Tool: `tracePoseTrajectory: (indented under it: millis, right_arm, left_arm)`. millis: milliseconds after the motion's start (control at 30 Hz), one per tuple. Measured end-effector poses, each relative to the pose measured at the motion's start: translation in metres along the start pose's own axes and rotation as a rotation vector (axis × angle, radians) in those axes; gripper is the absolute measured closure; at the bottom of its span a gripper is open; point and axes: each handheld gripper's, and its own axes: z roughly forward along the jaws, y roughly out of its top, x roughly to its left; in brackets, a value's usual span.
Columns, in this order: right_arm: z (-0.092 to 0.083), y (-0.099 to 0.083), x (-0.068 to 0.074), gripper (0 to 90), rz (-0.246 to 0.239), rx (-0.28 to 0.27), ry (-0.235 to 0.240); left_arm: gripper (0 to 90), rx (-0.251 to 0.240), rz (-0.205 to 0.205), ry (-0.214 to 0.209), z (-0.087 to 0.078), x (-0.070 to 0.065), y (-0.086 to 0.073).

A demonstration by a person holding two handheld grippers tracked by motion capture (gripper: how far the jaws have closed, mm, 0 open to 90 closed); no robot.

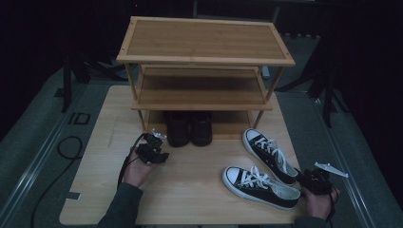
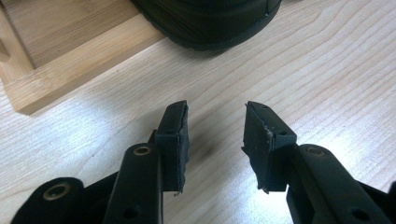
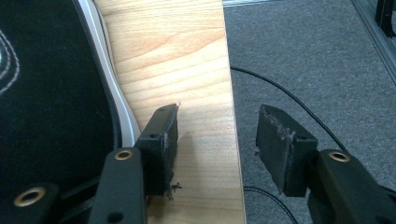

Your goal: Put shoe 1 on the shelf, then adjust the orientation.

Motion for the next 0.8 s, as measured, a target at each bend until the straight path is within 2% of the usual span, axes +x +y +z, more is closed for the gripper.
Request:
tracePoseTrajectory:
  millis: [233,367,467,667,800]
  right_arm:
    - [0.000,0.000,0.000,47.7,0.002,0.001,0.001]
    - [0.000,0.000,0.000,47.6,0.002,0.002,-0.002]
    - [0.000,0.000,0.000,47.7,0.000,0.002,-0.005]
    - [-0.001,0.000,0.000,47.8,-0.001,0.002,-0.006]
    - [-0.002,0.001,0.001,47.4,-0.006,0.013,-0.029]
  left_arm:
    - [58.4,0.003,0.009,-0.005,-0.002,0.000,-0.009]
    - [58.2,-0.003,-0.001,-0.018,-0.003,0.003,-0.014]
    - [58.0,-0.015,-0.011,-0.023,-0.005,0.004,-0.015]
    - [57.3,-0.024,-0.004,-0.047,-0.006,0.000,-0.011]
    - [57.2,-0.028,0.014,-0.052,-0.008,-0.004,-0.010]
